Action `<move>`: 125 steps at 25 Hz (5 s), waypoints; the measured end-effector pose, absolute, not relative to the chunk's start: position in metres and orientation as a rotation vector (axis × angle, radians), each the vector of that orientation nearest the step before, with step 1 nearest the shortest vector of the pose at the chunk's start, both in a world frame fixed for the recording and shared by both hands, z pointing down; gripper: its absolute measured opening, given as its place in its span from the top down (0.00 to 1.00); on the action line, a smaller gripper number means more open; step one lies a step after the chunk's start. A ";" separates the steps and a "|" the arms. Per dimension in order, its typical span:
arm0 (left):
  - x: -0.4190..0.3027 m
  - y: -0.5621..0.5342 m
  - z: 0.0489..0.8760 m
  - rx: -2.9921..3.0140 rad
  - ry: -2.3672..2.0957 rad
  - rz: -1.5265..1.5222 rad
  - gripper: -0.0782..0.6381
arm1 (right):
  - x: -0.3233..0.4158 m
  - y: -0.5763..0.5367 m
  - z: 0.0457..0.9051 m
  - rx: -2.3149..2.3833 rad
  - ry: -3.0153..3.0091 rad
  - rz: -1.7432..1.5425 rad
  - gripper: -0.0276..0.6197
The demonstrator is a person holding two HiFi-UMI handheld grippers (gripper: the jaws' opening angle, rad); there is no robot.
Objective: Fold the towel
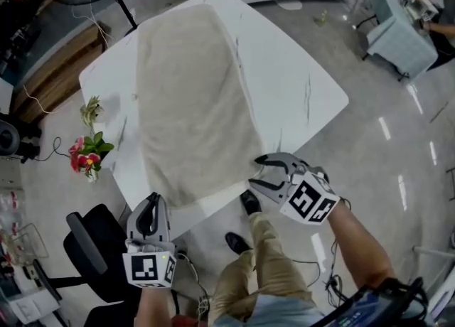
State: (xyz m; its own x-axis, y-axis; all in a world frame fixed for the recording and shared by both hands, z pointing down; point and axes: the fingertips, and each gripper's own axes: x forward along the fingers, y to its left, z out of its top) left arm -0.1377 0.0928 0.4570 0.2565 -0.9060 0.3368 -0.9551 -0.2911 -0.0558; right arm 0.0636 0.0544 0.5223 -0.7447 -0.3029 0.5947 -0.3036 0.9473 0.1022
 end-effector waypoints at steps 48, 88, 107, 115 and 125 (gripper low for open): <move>-0.122 0.092 0.536 2.572 -0.938 1.126 0.82 | 0.073 0.041 0.508 0.155 -2.377 0.126 0.73; -0.093 0.197 0.389 2.571 -1.143 0.881 0.83 | 0.121 0.156 0.384 0.454 -2.459 0.017 0.91; -0.083 0.175 0.287 2.626 -1.316 0.773 0.82 | 0.136 0.141 0.279 0.649 -2.610 -0.059 0.91; -0.090 0.112 0.263 2.603 -1.418 0.757 0.82 | 0.128 0.072 0.252 0.697 -2.646 -0.095 0.91; -0.093 0.026 0.243 2.576 -1.559 0.784 0.82 | 0.123 -0.018 0.230 0.744 -2.698 -0.128 0.91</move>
